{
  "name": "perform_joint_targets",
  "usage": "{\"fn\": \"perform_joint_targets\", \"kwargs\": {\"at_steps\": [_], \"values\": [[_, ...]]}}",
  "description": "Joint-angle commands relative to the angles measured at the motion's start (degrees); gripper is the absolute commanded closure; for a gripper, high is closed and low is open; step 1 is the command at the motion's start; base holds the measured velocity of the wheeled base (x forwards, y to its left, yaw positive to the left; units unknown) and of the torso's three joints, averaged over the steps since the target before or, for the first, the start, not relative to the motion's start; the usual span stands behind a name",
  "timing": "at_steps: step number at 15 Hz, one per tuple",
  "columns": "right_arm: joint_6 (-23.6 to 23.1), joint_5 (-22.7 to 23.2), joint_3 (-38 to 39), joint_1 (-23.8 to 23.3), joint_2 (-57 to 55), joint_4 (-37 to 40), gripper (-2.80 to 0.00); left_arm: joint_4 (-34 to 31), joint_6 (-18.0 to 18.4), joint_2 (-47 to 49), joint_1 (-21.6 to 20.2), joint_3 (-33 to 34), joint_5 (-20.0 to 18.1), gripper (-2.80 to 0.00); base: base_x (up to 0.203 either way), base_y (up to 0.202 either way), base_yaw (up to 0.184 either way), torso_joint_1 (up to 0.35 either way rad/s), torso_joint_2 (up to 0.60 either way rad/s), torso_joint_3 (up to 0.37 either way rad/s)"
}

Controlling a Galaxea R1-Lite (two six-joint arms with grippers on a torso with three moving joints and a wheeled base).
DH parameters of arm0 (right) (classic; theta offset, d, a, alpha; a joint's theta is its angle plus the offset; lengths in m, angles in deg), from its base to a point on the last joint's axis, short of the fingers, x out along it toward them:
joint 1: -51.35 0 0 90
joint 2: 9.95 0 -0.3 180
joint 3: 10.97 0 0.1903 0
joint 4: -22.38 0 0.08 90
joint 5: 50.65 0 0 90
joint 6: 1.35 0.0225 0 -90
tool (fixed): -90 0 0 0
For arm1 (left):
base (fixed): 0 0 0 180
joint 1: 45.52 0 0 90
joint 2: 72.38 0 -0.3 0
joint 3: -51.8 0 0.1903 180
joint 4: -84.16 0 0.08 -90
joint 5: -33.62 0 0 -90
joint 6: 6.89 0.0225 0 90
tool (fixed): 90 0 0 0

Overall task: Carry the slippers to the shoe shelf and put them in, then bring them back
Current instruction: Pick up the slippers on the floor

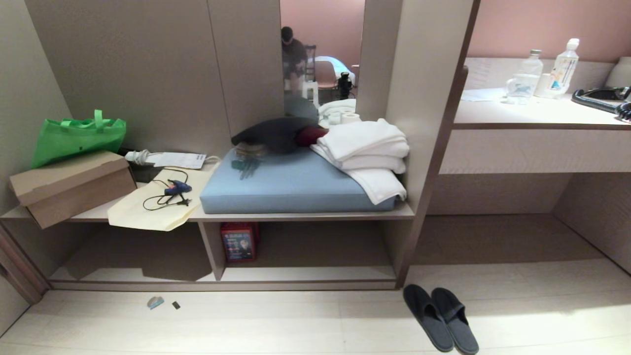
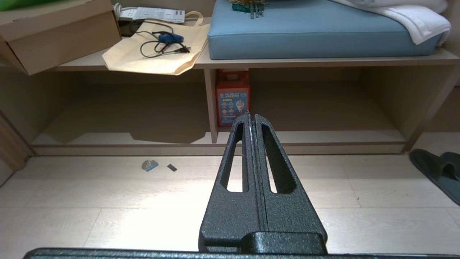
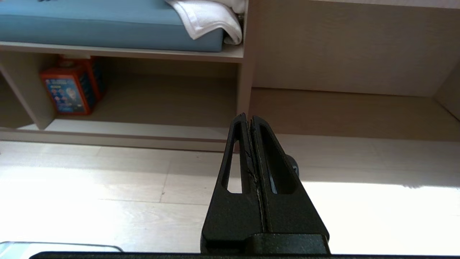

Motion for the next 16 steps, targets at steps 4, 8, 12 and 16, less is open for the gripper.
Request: {"fn": "perform_joint_targets", "kwargs": {"at_steps": [4, 8, 12, 16], "values": [[-0.03, 0.03, -0.01, -0.05, 0.01, -0.04, 0.0, 0.02, -0.05, 0.07, 0.04, 0.35, 0.01, 0.0, 0.0, -0.194, 0.003, 0.004, 0.0, 0.003], [-0.03, -0.03, 0.02, -0.05, 0.0, -0.04, 0.0, 0.02, -0.05, 0.07, 0.04, 0.35, 0.01, 0.0, 0.0, -0.195, 0.004, 0.0, 0.0, 0.002], [0.06, -0.06, 0.04, -0.05, 0.01, -0.04, 0.0, 0.02, -0.05, 0.07, 0.04, 0.35, 0.01, 0.0, 0.0, -0.198, 0.002, 0.002, 0.0, 0.001], [0.06, -0.06, -0.01, -0.05, -0.02, -0.04, 0.0, 0.02, -0.05, 0.07, 0.04, 0.35, 0.01, 0.0, 0.0, -0.196, 0.003, 0.002, 0.0, 0.004]]}}
